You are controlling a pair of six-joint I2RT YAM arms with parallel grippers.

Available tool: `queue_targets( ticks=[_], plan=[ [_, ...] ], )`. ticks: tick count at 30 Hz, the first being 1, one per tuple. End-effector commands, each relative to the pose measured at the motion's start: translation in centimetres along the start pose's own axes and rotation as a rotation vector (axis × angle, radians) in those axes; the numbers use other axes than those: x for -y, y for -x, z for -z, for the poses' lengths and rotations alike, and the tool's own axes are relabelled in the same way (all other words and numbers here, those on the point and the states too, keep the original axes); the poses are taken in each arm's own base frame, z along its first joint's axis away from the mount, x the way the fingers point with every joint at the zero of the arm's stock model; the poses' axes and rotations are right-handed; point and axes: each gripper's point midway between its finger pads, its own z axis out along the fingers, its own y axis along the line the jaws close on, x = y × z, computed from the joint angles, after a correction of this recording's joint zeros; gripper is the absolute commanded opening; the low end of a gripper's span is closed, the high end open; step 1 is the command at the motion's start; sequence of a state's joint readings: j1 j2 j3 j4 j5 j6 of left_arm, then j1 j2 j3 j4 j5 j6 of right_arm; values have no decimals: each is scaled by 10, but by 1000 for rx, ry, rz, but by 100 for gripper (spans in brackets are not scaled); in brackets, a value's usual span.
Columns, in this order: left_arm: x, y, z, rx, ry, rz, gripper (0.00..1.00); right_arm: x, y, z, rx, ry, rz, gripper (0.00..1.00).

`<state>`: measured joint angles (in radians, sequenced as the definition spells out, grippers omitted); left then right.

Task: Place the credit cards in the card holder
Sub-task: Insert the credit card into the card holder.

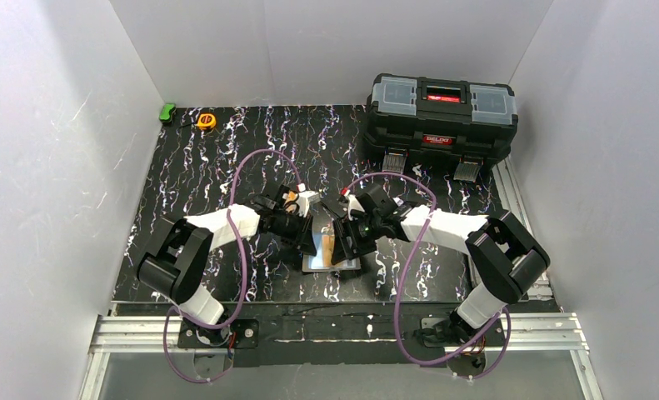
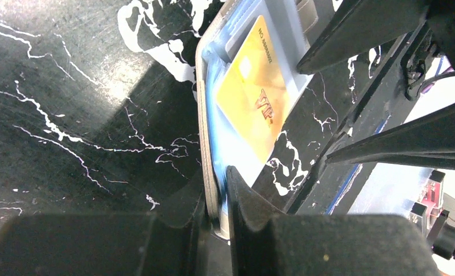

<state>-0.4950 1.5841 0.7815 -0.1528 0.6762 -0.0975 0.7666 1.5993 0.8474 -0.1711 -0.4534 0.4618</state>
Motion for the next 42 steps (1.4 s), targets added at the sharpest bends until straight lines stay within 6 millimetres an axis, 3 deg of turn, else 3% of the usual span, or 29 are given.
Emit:
queue_targets(
  ticks=[1,8,17,19,22,25,36,42],
  plan=[
    [-6,-8,-5,-12,32,18,10,2,10,5,9,-47,34,74],
    [-10,-12,-6,-19,46,20,10,-8,26,-2,14,-9,43,72],
    [-9,-13,-6,-16,56,61,13,-10,22,-10,-11,13,22,70],
    [-5,-10,-6,-2,35,69,17,-12,22,-11,-14,18,24,70],
    [6,-6,-7,10,-28,78,33,-18,25,-14,-15,25,36,70],
    [9,-7,-7,6,-50,80,38,-23,29,-16,-13,34,46,70],
    [14,-9,-9,-3,-86,101,40,-29,33,-23,-20,65,51,69],
    [6,-13,-3,-18,-48,128,40,-26,35,-4,12,50,55,67]
  ],
)
